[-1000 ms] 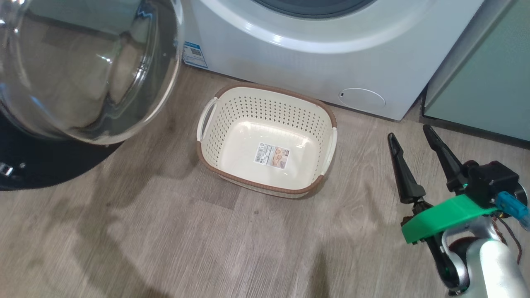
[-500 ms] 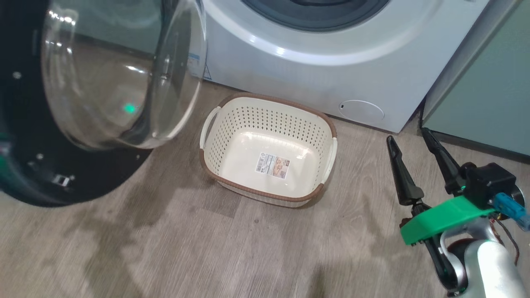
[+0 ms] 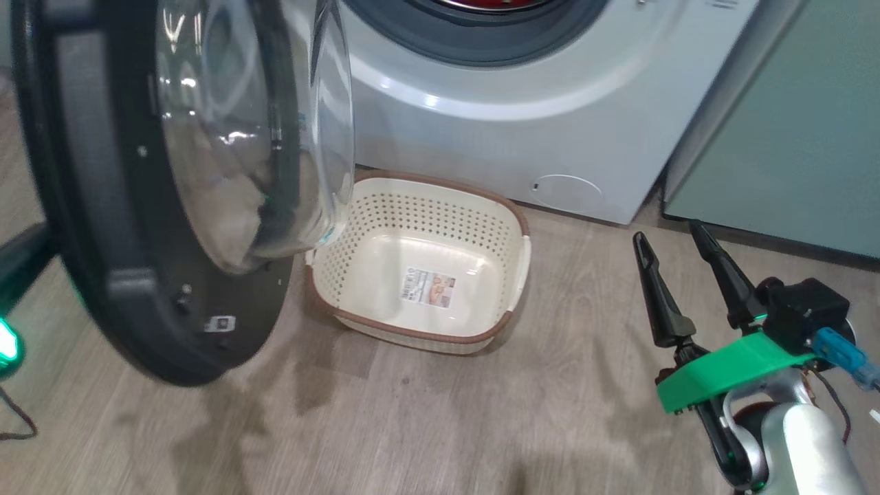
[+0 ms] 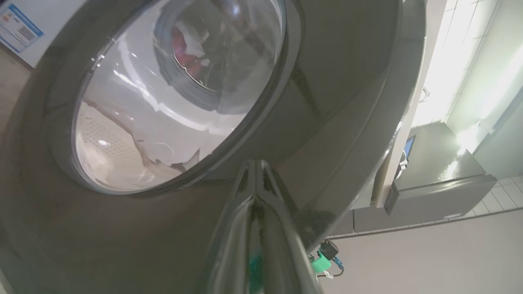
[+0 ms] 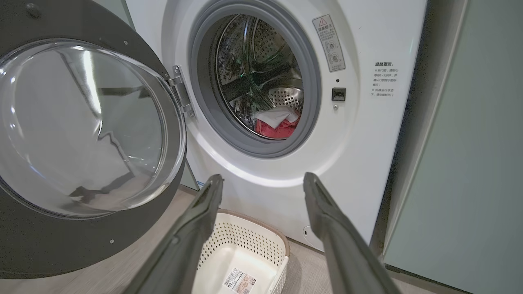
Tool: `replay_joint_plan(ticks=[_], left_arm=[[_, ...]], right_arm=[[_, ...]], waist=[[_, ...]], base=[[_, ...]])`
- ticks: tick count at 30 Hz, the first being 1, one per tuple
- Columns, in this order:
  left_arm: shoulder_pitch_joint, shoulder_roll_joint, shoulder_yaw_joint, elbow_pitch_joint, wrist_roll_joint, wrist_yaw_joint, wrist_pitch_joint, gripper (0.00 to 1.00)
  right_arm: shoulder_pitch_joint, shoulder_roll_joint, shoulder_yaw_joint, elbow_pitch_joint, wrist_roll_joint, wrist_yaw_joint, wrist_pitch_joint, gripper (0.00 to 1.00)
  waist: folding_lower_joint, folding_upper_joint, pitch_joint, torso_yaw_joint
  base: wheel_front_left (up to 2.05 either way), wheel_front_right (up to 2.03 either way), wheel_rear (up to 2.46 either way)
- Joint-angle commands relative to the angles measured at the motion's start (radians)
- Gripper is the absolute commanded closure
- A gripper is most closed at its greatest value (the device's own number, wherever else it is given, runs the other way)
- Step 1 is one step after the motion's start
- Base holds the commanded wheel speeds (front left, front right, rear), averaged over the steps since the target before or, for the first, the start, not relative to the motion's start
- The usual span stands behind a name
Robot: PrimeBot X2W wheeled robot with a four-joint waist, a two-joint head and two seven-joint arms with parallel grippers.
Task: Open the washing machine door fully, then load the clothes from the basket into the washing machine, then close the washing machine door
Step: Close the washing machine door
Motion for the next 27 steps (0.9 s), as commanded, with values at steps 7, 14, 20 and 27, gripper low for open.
replay_joint_plan(ticks=[7, 14, 20, 27], left_arm=[[0.017, 0.017, -0.005, -0.161, -0.02, 0.005, 0.056, 1.0], [0.026, -0.005, -0.025, -0.254, -0.043, 0.027, 0.075, 1.0], [0.013, -0.017, -0.04, -0.287, -0.042, 0.05, 0.07, 1.0], [-0.047, 0.004, -0.065, -0.286, -0.02, 0.084, 0.073, 1.0]], right_arm=[[-0.023, -0.003, 0.023, -0.017, 0.018, 0.0, -0.034, 0.0], [-0.028, -0.003, 0.023, -0.001, 0.037, 0.0, -0.06, 0.0], [-0.043, -0.003, 0.028, 0.01, 0.049, 0.0, -0.079, 0.0], [-0.065, -0.003, 0.025, 0.028, 0.066, 0.0, -0.109, 0.0]], waist=[[0.0, 0.0, 0.014, -0.094], [0.0, 0.0, 0.035, -0.186], [0.0, 0.0, 0.062, -0.254], [0.0, 0.0, 0.112, -0.35]], base=[[0.0, 0.0, 0.0], [0.0, 0.0, 0.0], [0.0, 0.0, 0.0], [0.0, 0.0, 0.0]])
